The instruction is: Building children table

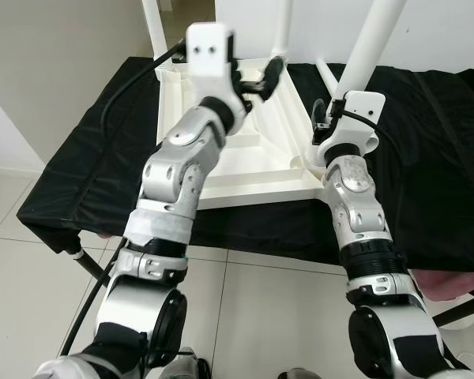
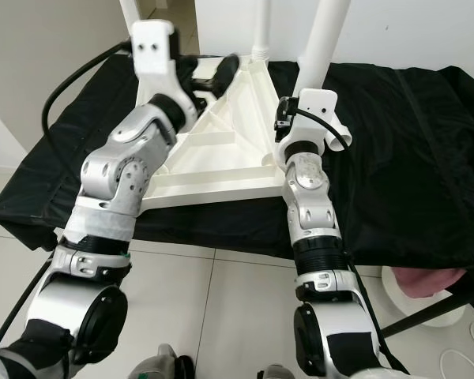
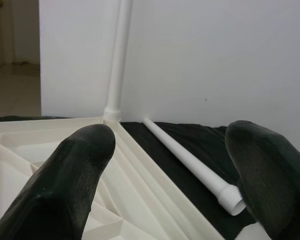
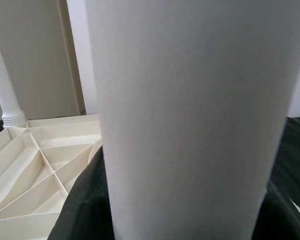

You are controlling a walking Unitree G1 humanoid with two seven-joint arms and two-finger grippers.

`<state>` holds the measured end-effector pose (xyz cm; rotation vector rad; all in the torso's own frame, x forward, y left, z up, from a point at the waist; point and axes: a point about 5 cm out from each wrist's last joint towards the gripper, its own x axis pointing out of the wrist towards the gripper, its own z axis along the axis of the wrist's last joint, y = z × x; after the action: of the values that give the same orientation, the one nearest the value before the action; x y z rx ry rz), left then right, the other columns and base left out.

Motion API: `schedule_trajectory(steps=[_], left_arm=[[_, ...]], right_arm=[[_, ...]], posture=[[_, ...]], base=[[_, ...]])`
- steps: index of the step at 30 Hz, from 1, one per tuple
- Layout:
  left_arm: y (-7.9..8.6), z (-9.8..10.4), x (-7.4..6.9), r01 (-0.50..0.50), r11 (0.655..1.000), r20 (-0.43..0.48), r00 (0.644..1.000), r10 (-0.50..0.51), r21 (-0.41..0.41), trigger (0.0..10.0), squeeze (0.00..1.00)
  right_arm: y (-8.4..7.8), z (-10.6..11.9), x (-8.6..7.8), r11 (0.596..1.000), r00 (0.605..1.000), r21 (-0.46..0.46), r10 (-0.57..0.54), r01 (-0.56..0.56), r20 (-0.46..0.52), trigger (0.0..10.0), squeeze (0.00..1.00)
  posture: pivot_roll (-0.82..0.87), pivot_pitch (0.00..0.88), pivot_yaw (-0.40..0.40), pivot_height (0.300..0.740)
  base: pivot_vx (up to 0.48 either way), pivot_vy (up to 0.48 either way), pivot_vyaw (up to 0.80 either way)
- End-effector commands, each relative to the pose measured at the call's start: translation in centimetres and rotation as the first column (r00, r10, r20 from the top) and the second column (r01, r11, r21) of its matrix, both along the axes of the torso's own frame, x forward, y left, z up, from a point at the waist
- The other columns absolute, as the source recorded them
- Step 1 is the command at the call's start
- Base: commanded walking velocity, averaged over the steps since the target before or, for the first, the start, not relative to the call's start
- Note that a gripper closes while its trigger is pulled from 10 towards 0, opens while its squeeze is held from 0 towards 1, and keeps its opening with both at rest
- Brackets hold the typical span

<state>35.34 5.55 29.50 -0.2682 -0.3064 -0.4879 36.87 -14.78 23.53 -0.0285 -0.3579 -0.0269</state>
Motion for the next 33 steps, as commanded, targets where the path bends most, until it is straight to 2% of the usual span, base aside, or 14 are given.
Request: schedule_trajectory(steps=[1,4,5,11,13,15,18,21,23,25,27,33], left_arm=[[0.8,-0.7,0.2,-0.045,0.999,0.004,0.999,0.045,0.014,10.0,0.00],[1.5,-1.2,0.3,-0.079,0.997,-0.004,0.997,0.079,0.017,10.0,0.00],[2.3,-2.1,0.4,-0.111,0.993,-0.019,0.994,0.112,0.029,10.0,0.00],[2.4,-2.7,0.1,-0.095,0.993,-0.006,0.995,0.096,0.063,10.0,0.00],[2.5,-3.5,-0.6,-0.072,0.992,0.028,0.997,0.069,0.102,10.0,0.00],[2.5,-3.5,-0.6,-0.072,0.992,0.028,0.997,0.069,0.102,10.0,0.00],[2.9,-4.9,-1.2,-0.072,0.988,0.017,0.997,0.070,0.135,10.0,0.00],[2.9,-4.9,-1.2,-0.072,0.988,0.017,0.997,0.070,0.135,10.0,0.00],[4.1,-6.7,-1.7,-0.119,0.981,-0.014,0.992,0.122,0.154,10.0,0.00],[4.1,-6.7,-1.7,-0.119,0.981,-0.014,0.992,0.122,0.154,10.0,0.00],[5.9,-8.5,-2.0,-0.182,0.970,-0.056,0.979,0.194,0.164,10.0,0.00],[7.1,-9.3,-2.8,-0.212,0.965,-0.067,0.972,0.224,0.157,10.0,0.00]], right_arm=[[0.1,0.2,-0.4,1.000,0.999,-0.012,0.024,-0.024,0.039,10.0,0.00],[0.0,0.1,-0.5,0.999,0.999,-0.013,0.030,-0.030,0.042,10.0,0.00],[-0.1,0.0,-0.7,0.999,0.998,-0.003,0.034,-0.034,0.048,10.0,0.00],[-0.1,-0.1,-0.9,0.999,0.997,-0.002,0.043,-0.043,0.057,10.0,0.00],[-0.2,-0.2,-1.2,0.999,0.997,-0.005,0.048,-0.048,0.065,10.0,0.00],[-0.2,-0.2,-1.2,0.999,0.997,-0.005,0.048,-0.048,0.065,10.0,0.00],[-0.2,-0.5,-1.8,0.999,0.996,-0.001,0.053,-0.053,0.073,10.0,0.00],[-0.2,-0.5,-1.8,0.999,0.996,-0.001,0.053,-0.053,0.073,10.0,0.00],[0.0,-1.4,-2.7,0.998,0.996,0.002,0.060,-0.060,0.061,10.0,0.00],[0.0,-1.4,-2.7,0.998,0.996,0.002,0.060,-0.060,0.061,10.0,0.00],[0.2,-2.3,-3.3,0.998,0.997,-0.006,0.069,-0.069,0.044,10.0,0.00],[0.1,-2.7,-4.0,0.996,0.995,-0.002,0.087,-0.087,0.053,10.0,0.00]], posture=[[-0.12,0.020,0.044,0.740],[-0.12,0.019,0.046,0.740],[-0.12,0.021,0.046,0.740],[-0.12,0.025,0.051,0.740],[-0.12,0.030,0.061,0.740],[-0.12,0.030,0.061,0.740],[-0.13,0.033,0.065,0.740],[-0.13,0.033,0.065,0.740],[-0.13,0.040,0.070,0.740],[-0.13,0.040,0.070,0.740],[-0.13,0.040,0.073,0.740],[-0.12,0.043,0.071,0.740]], base=[[0.000,0.000,0.00],[0.000,0.000,0.00],[0.000,0.000,0.00],[0.000,0.000,0.00],[0.000,0.000,0.00],[0.000,0.000,0.00],[0.000,0.000,0.00],[0.000,0.000,0.00],[0.000,0.000,0.00],[0.000,0.000,0.00],[0.000,0.000,0.00],[0.000,0.000,0.00]])
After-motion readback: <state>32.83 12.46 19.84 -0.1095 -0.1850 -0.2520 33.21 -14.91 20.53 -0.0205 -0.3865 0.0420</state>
